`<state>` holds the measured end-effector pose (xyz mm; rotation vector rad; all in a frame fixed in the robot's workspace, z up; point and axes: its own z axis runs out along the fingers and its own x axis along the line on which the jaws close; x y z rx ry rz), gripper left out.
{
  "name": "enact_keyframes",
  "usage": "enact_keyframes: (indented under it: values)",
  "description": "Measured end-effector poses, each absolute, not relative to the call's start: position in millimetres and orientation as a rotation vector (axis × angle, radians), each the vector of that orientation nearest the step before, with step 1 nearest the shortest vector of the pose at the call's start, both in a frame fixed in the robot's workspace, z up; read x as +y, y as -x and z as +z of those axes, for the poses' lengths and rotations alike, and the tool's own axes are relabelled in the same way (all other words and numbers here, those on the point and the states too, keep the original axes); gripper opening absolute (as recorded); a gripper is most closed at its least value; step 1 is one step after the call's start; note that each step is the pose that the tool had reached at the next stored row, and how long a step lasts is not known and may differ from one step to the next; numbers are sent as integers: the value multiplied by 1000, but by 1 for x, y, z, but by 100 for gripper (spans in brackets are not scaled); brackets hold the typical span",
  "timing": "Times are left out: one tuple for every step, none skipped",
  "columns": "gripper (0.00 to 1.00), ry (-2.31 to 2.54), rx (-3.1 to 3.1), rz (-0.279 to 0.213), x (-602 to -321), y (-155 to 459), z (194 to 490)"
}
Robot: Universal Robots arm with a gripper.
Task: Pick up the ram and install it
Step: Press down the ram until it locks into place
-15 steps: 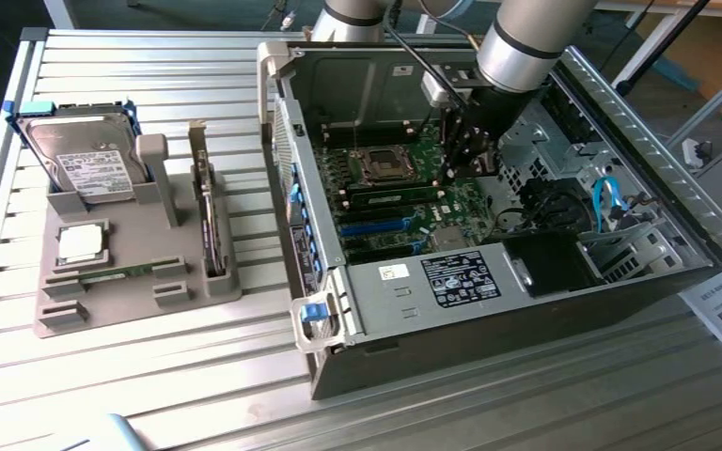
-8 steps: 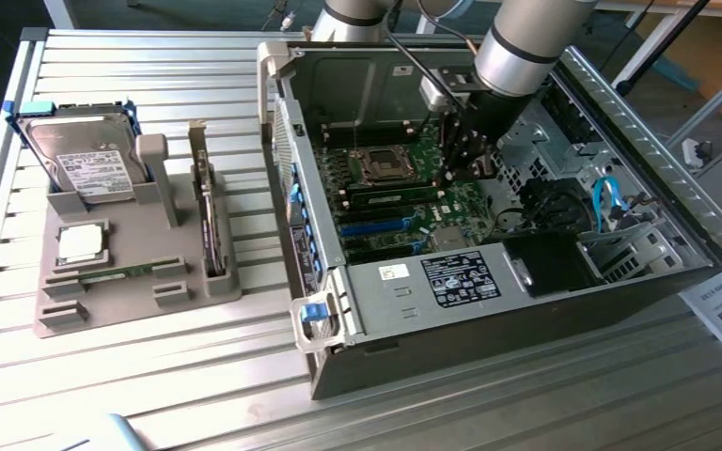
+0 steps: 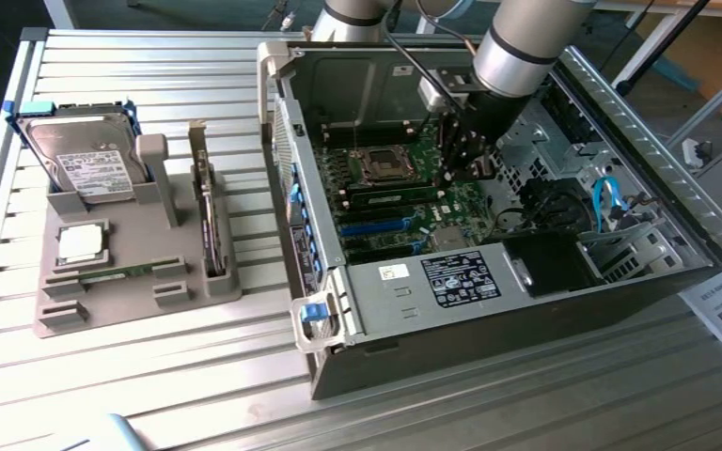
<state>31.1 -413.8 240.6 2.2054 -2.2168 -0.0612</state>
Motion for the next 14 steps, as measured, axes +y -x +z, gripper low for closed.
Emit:
enact_keyframes:
  values:
    - [10, -2205, -2216, -61, -414, -31, 240]
    - [10, -2205, -2216, -61, -414, -31, 239]
    - [10, -2205, -2216, -61, -414, -31, 238]
    - [10, -2205, -2216, -61, -414, -31, 237]
    - [10, -2205, -2216, -61, -414, -31, 236]
    - [10, -2205, -2216, -61, -414, -31, 236]
    - [10, -2205, -2216, -61, -414, -31, 236]
    - [10, -2205, -2216, -61, -414, -31, 236]
    - [10, -2205, -2216, -61, -414, -31, 236]
    - [10, -2205, -2216, -61, -413, -31, 236]
    - [10, -2205, -2216, -61, -413, -31, 236]
    - [10, -2205, -2216, -61, -413, -31, 236]
    - [10, -2205, -2216, -61, -413, -31, 236]
    - [10, -2205, -2216, -61, -413, -31, 236]
